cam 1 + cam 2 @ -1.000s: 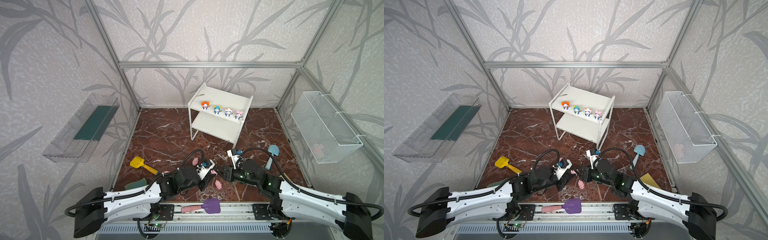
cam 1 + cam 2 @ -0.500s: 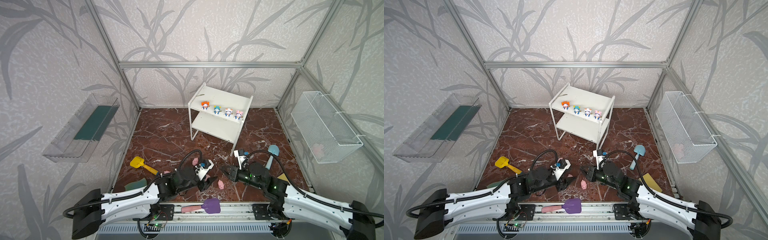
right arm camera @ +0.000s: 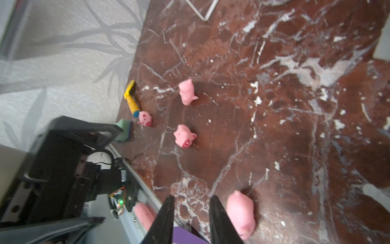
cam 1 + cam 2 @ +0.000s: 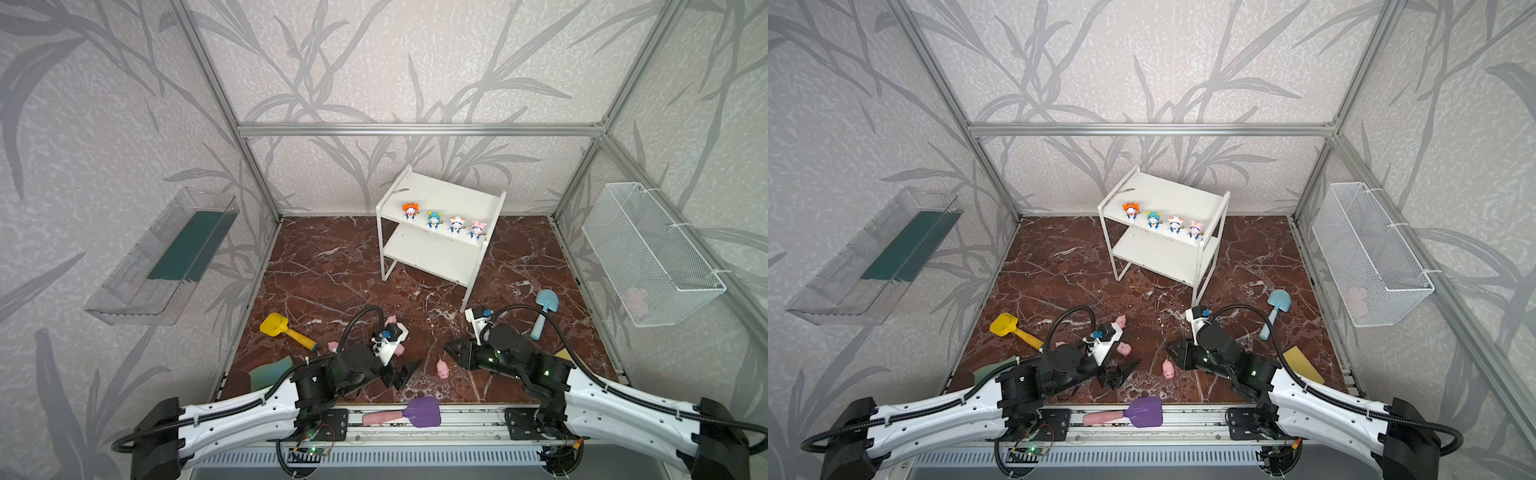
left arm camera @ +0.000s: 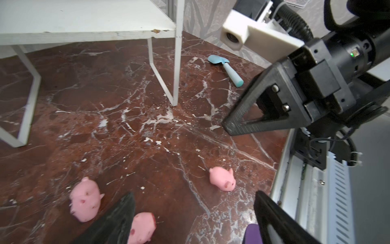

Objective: Place and organize the plastic toys onto the shelf

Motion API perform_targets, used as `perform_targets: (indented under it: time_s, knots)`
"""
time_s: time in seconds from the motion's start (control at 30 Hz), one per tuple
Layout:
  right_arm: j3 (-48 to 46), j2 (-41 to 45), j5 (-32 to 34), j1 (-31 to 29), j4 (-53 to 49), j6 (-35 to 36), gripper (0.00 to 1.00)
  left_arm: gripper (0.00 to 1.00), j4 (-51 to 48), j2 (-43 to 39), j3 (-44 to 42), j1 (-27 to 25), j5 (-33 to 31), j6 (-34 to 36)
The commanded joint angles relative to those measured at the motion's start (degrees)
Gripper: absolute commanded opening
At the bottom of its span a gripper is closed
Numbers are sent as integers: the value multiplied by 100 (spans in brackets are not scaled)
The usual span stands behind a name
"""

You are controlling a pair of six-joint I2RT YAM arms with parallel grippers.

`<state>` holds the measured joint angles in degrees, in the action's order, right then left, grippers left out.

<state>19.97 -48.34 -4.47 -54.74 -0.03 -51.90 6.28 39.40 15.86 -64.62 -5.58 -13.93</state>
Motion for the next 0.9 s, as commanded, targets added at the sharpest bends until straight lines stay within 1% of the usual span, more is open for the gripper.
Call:
perform_targets:
  time_s: [0.0,0.17,0.27,0.33,0.4,0.43,0.5,0.57,0.63,0.73,0.83,0.87]
  knots:
    - [77,-283,-142,-5,-338,381,35,94,-606,-181,-113,32,-477,-507]
    - [291,-686,147,-174,-891,681,40,96,-683,-176,-194,45,-189,-671]
    - [234,-799,262,-223,-1075,714,42,96,-574,141,-151,41,93,-593]
    - [167,-772,293,-251,-1151,697,43,96,-456,574,-13,42,283,-454]
    - [148,-701,384,-354,-1280,745,45,96,-379,1055,193,41,346,-351]
    - [165,-678,452,-553,-1401,796,47,97,-292,1301,310,45,404,-311]
    - [209,-676,581,-770,-1626,880,52,98,-13,1757,477,52,520,-313]
    - [205,-687,714,-938,-1795,861,55,98,340,2159,637,104,730,-347]
    - [146,-656,855,-1084,-1868,751,56,98,685,2588,809,195,1126,-353]
    - [54,-512,952,-1126,-1904,639,55,98,826,3102,1069,222,1398,-396]
    - [12,-278,1088,-1141,-2036,604,54,98,977,3390,1127,222,1716,-454]
    - [2,-212,1203,-1140,-2114,574,53,98,1042,3438,1114,220,1732,-528]
